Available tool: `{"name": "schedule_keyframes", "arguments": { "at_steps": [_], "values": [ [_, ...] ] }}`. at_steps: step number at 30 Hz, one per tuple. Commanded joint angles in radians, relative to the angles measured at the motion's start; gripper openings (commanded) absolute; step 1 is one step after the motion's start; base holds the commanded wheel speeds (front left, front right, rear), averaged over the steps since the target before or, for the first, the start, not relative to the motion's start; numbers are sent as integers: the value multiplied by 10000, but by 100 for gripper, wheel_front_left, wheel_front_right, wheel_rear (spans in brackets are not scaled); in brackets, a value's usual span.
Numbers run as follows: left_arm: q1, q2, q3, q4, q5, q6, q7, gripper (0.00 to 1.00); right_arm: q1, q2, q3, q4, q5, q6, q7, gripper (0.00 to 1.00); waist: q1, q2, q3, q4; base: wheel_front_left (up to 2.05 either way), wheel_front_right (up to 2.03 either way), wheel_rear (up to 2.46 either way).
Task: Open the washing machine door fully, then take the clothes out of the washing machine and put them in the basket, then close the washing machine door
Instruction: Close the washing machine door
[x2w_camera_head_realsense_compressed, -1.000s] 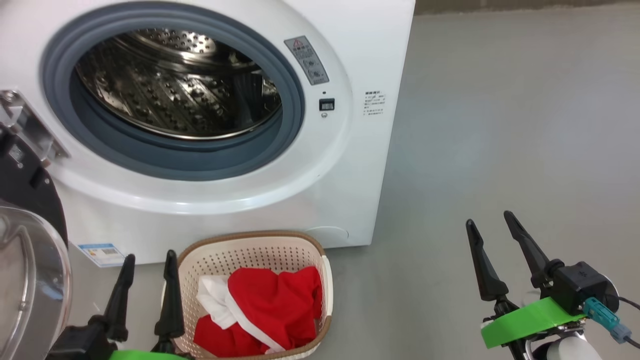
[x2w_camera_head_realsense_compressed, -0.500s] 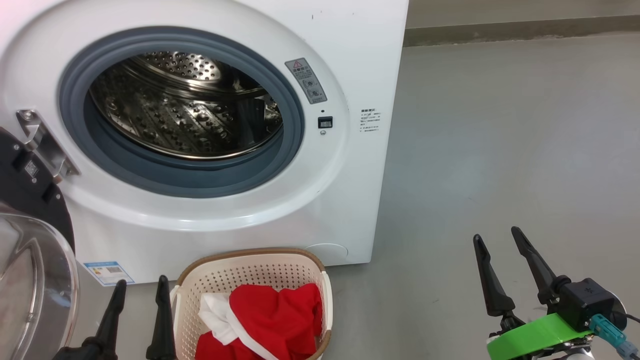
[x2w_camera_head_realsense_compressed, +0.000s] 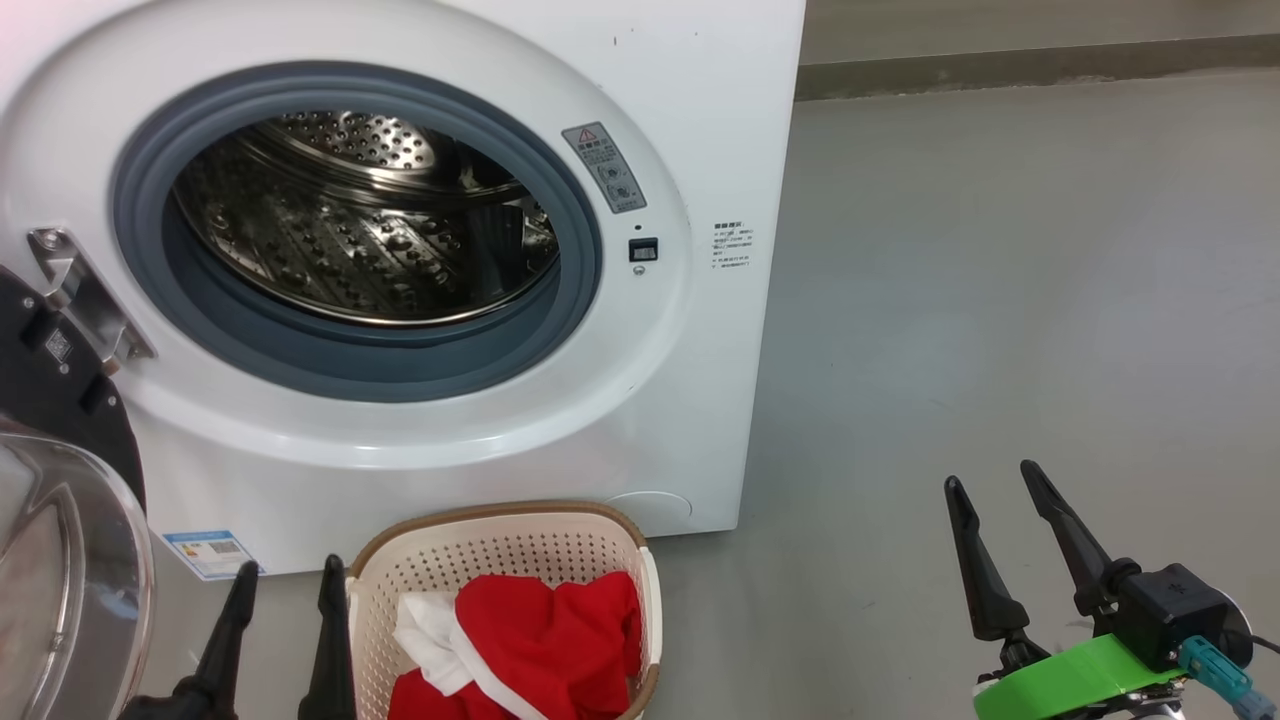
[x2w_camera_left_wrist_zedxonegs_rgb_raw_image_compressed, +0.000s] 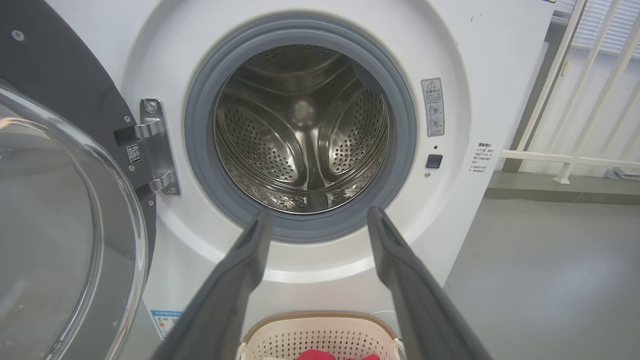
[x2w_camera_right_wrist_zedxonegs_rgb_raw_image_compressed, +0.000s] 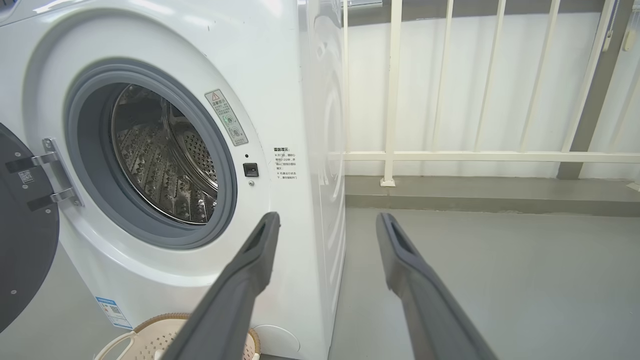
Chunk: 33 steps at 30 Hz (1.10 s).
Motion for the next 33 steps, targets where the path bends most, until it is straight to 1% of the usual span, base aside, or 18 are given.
{"name": "schedule_keyframes", "arguments": {
  "at_steps": [1, 7, 20, 28, 33],
  "values": [
    [-113, 192, 307, -302, 110, 72, 12, 100, -143, -47, 232, -236, -58, 62, -65, 100, 0, 0, 4, 15, -41, 41, 0],
    [-103, 219, 251, -365, 80, 88, 18, 100, -145, -47, 243, -195, -36, 62, -65, 100, 0, 0, 25, 55, -89, 89, 0],
    [-88, 294, 131, -534, 17, 95, 48, 100, -153, -47, 292, -133, 24, 62, -65, 100, 0, 0, 144, 64, -144, 144, 0],
    [-177, 336, 16, -574, -12, 73, 41, 100, -213, -47, 278, -142, 23, 62, -65, 100, 0, 0, 282, 119, -33, 33, 0],
    [-214, 375, -53, -559, 178, 239, 28, 100, -230, -47, 290, -146, 38, 62, -65, 100, 0, 0, 326, 168, 0, 0, 0]
  ]
}}
